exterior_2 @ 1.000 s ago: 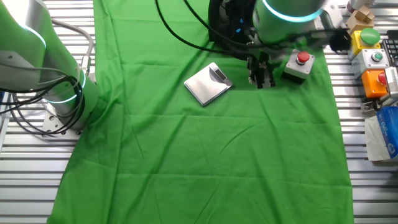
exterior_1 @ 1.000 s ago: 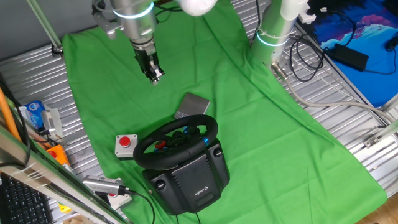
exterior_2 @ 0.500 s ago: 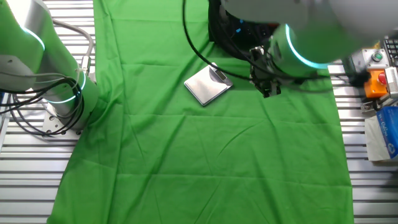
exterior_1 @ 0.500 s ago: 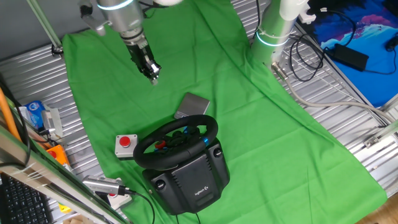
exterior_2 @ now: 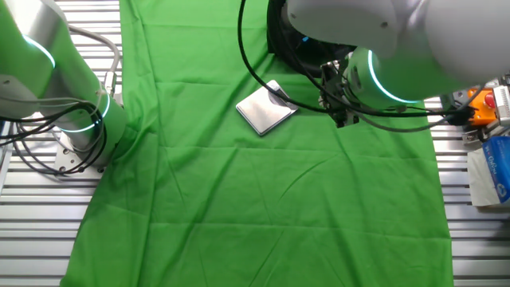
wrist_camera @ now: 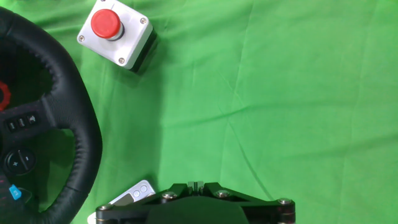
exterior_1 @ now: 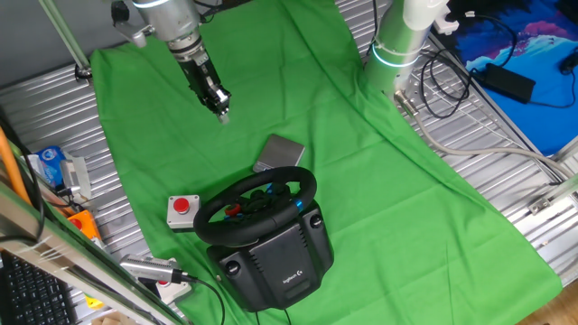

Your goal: Rotate the steering wheel 90 degrees clockwise

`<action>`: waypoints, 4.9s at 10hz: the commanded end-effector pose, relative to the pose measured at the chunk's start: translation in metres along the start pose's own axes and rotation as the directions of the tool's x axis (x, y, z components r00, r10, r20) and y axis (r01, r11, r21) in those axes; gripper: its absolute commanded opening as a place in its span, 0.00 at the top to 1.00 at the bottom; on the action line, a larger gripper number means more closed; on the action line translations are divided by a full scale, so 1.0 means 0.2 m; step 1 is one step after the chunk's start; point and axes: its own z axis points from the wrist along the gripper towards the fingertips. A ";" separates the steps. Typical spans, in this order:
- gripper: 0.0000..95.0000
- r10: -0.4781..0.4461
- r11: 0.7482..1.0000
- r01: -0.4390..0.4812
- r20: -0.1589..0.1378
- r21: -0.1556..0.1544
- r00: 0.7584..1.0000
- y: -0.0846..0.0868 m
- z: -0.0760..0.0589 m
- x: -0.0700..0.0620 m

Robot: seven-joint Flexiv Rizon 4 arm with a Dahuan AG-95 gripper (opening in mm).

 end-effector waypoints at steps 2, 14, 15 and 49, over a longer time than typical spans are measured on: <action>1.00 0.001 1.000 -0.001 -0.007 0.023 1.000 0.00 0.00 0.01; 1.00 -0.001 1.000 0.002 -0.014 0.018 1.000 0.00 0.00 0.01; 1.00 -0.003 1.000 0.003 -0.014 0.018 1.000 0.00 0.00 0.01; 1.00 0.095 0.975 -0.085 0.040 -0.207 0.995 -0.03 0.08 -0.14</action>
